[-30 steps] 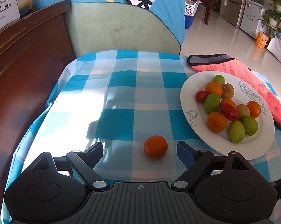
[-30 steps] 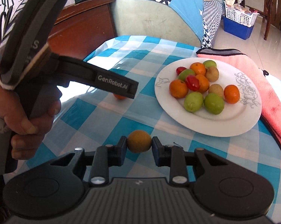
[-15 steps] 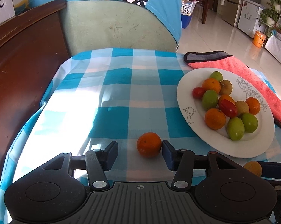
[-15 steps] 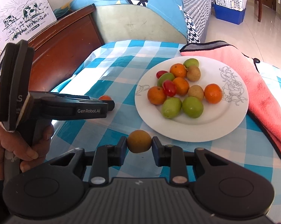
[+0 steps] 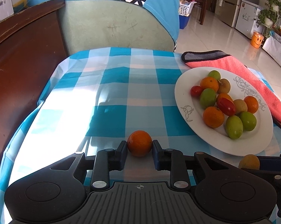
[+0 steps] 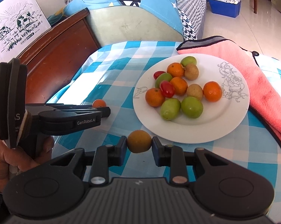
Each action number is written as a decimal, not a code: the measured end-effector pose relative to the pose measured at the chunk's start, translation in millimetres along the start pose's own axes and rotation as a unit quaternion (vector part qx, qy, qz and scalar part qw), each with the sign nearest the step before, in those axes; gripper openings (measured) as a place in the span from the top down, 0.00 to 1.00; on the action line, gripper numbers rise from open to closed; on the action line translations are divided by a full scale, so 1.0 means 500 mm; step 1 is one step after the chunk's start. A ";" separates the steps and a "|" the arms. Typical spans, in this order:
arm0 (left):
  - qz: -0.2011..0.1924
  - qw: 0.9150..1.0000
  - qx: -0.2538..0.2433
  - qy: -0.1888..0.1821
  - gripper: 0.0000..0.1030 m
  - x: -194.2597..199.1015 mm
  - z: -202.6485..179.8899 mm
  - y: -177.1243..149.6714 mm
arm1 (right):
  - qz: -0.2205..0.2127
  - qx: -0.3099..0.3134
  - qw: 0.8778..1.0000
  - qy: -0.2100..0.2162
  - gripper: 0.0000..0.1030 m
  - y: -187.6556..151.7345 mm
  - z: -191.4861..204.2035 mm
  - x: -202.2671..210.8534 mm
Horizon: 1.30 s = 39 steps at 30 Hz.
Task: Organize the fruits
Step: 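Grasp a tangerine with the left tool while the right tool grasps a brown fruit, then carry both fruits onto the white plate and open both tools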
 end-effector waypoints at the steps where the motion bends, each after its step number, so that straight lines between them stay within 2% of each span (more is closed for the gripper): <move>1: -0.001 1.000 0.000 0.001 0.75 0.001 0.000 0.000 | 0.000 0.000 1.000 0.001 0.72 0.001 0.000 0.000; 8: -0.020 1.000 0.021 -0.002 0.75 0.028 0.005 0.009 | -0.008 -0.005 1.000 0.005 0.72 0.011 -0.004 0.007; 16: -0.058 0.998 0.038 -0.014 0.75 0.075 -0.006 0.039 | -0.054 -0.018 0.998 0.003 0.72 0.057 -0.025 0.038; 21: -0.081 0.996 0.018 -0.028 0.75 0.100 -0.040 0.055 | -0.083 -0.052 0.995 -0.002 0.72 0.097 -0.067 0.068; 28: -0.093 0.994 -0.003 -0.055 0.75 0.103 -0.096 0.070 | -0.111 -0.096 0.989 -0.024 0.72 0.134 -0.137 0.096; 39: -0.100 0.990 -0.026 -0.094 0.75 0.080 -0.174 0.092 | -0.103 -0.104 0.988 -0.040 0.72 0.168 -0.187 0.074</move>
Point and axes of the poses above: each gripper's, at about its wrist camera, not at the fingertips, and x roughly against the way its jaws point, z to its left, y to its top, the point moved 6 cm from there along -x, roughly the way its jaws point, and after that the axes turned 6 degrees about -y, right-handed, at the moved point
